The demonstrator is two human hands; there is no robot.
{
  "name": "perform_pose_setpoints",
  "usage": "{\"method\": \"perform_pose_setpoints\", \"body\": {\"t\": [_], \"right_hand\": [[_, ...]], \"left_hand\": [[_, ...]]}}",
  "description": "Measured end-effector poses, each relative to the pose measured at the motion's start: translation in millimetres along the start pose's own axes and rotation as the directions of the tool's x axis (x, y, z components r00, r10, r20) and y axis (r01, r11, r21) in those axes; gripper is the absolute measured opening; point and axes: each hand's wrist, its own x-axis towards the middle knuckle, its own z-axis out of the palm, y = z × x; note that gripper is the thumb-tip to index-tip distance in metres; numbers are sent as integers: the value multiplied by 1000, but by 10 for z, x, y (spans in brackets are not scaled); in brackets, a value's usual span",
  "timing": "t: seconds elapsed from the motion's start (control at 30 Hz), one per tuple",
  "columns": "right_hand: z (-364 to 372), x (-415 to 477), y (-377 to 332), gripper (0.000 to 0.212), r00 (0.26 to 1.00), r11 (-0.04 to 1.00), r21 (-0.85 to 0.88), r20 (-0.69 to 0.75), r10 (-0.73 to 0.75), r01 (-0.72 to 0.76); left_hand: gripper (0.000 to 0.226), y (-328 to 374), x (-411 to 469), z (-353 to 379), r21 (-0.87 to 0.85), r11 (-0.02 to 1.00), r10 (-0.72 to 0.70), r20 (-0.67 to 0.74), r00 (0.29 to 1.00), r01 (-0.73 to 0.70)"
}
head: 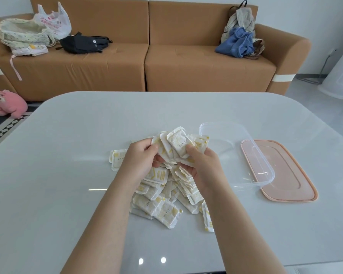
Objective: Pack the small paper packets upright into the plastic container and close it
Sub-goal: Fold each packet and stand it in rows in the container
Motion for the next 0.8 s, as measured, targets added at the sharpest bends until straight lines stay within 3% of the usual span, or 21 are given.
{"method": "perform_pose_setpoints", "body": {"t": [0.13, 0.27, 0.37, 0.5, 0.6, 0.7, 0.8], "right_hand": [[14, 1, 9, 20, 1000, 999, -44, -26, -10, 9], [31, 0, 27, 17, 999, 989, -141, -24, -42, 38], [62, -22, 22, 18, 998, 962, -266, 35, -60, 67], [72, -40, 12, 29, 998, 938, -341, 8, -66, 65], [62, -44, -1, 21, 986, 926, -355, -50, -157, 129], [82, -60, -35, 30, 948, 885, -374, -42, -314, 277], [106, -66, -28, 33, 953, 864, -419, 3, -304, 278]], "left_hand": [[13, -28, -1, 16, -99, 994, 32, -49, 998, -37], [7, 20, -26, 72, 10, 995, 104, 24, 994, -104], [8, 4, -37, 86, 47, 992, 122, -36, 992, -121], [12, 3, 23, -1, 46, 993, 118, -123, 985, -113], [14, 13, 46, -86, 40, 994, 106, -180, 978, -101], [12, -15, 36, -108, 93, 992, 101, -197, 975, -84], [12, -4, -1, -68, 51, 995, 88, -124, 988, -82]]}}
